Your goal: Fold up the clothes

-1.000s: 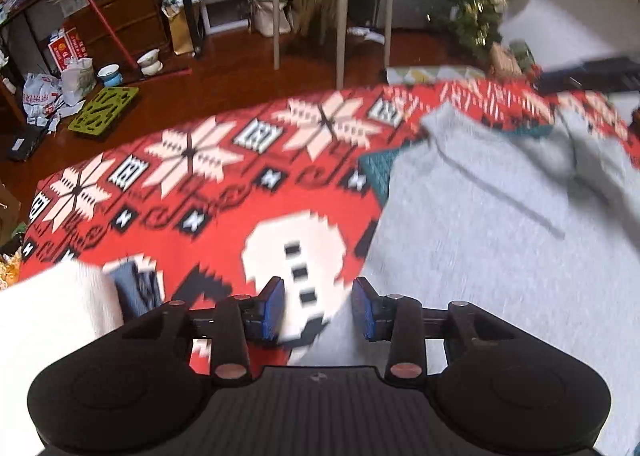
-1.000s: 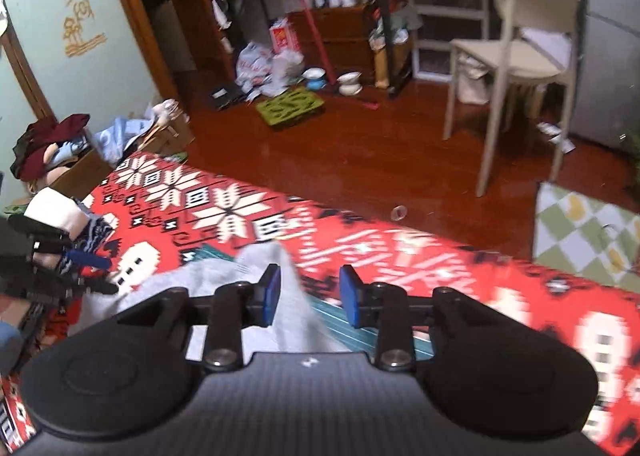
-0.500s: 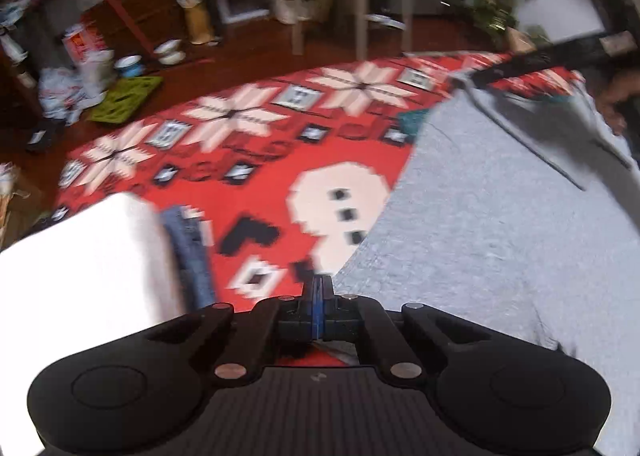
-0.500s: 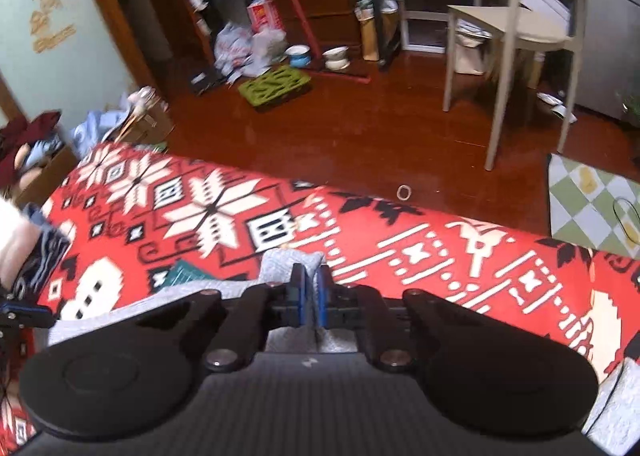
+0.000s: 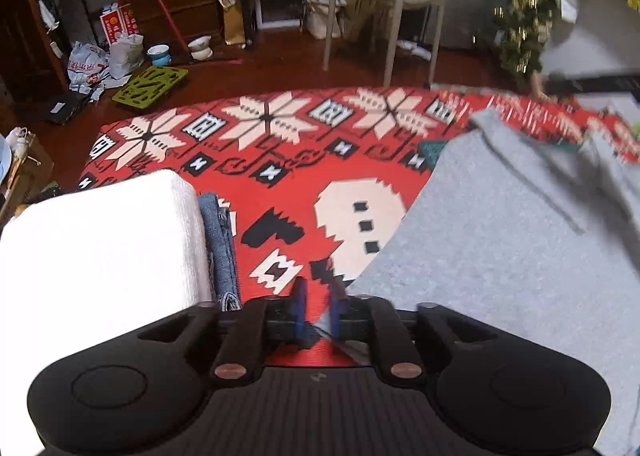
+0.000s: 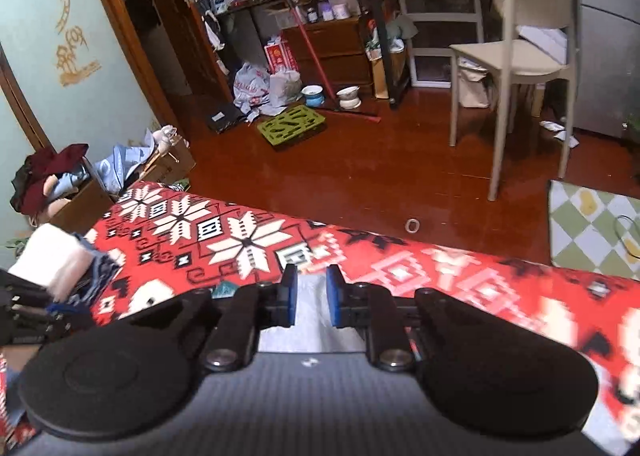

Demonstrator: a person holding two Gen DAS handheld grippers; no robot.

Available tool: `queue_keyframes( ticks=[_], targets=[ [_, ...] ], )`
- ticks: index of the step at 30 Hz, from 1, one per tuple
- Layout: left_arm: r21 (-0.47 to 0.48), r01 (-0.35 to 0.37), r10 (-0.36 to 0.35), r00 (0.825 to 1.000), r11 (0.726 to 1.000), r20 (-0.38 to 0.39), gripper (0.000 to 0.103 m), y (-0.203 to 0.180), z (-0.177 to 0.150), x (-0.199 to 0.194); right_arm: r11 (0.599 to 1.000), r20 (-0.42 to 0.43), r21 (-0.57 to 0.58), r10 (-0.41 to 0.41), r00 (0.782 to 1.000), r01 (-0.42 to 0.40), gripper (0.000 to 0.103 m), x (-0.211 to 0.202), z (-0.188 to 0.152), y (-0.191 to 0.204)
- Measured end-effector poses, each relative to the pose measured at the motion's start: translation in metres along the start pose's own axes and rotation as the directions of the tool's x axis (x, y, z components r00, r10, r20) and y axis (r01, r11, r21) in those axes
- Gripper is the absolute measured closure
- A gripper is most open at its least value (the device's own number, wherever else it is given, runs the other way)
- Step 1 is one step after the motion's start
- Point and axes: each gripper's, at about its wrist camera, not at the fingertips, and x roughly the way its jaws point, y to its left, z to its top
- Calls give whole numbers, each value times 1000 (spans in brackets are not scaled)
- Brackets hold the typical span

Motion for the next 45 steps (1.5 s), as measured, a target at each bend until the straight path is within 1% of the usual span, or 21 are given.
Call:
queue_keyframes(
  ticks=[4,6,7,9,12,14,16,19,23,26,27,28,30,31,34,36,38,40,42,43,45],
  targets=[
    [-9,19,-19,999,1000,29,79,-11,0,-17,997,-20,20,-70,997,70,85,-66,-16,-32],
    [-12,34,-34,998,999,45,74,-18,0,-26,992,-27,40,-121,992,122,85,-98,-28,-53],
    [-13,40,-40,998,999,53,73,-23,-1,-30,988,-31,50,-147,989,148,85,-114,-34,-64],
    [-9,49,-48,997,999,63,73,-35,-2,-34,975,-43,71,-206,978,209,85,-144,-48,-90],
    [7,60,-61,995,998,74,71,-57,-4,-37,947,-74,138,-283,956,291,84,-184,-78,-133],
    [8,74,-75,994,997,78,70,-73,-7,-35,924,-91,171,-330,940,341,82,-201,-98,-159],
    [1,95,-95,991,995,91,70,-91,-9,-32,900,-117,212,-363,924,380,78,-210,-120,-184],
    [-36,135,-130,983,990,128,70,-114,-15,-26,871,-162,248,-396,904,425,78,-213,-154,-209],
    [-95,195,-177,968,976,178,67,-139,-25,-14,847,-190,275,-415,890,454,78,-211,-187,-226],
    [-83,203,-183,963,976,200,66,-153,-31,-3,860,-167,244,-418,893,448,77,-210,-198,-225],
    [-77,201,-182,962,977,206,67,-156,-33,2,861,-164,221,-430,888,458,80,-208,-198,-222],
    [-72,199,-181,961,977,210,67,-158,-34,6,862,-161,198,-440,883,466,101,-206,-199,-219],
    [-68,199,-181,961,978,210,67,-159,-36,15,863,-154,164,-455,877,477,100,-204,-197,-213],
    [-66,202,-185,961,977,206,67,-159,-36,18,853,-150,147,-481,864,500,100,-204,-197,-211],
    [-45,213,-200,959,976,203,67,-160,-34,21,819,-151,192,-521,840,541,100,-206,-195,-217],
    [-25,212,-202,956,977,211,67,-161,-34,22,813,-162,213,-518,840,542,99,-209,-195,-219],
    [-4,208,-202,954,978,222,67,-161,-34,22,805,-172,218,-524,834,551,94,-212,-194,-217],
    [1,209,-204,952,978,230,67,-160,-33,22,793,-144,244,-540,829,559,85,-220,-188,-213],
    [-16,219,-209,948,976,240,67,-156,-32,22,792,-98,273,-542,835,546,84,-228,-175,-208],
    [-28,229,-216,945,973,245,67,-154,-31,22,801,-76,289,-526,847,524,84,-228,-166,-206],
    [-45,245,-226,941,968,253,67,-151,-30,22,834,-43,324,-459,887,447,84,-218,-147,-203]
  ],
)
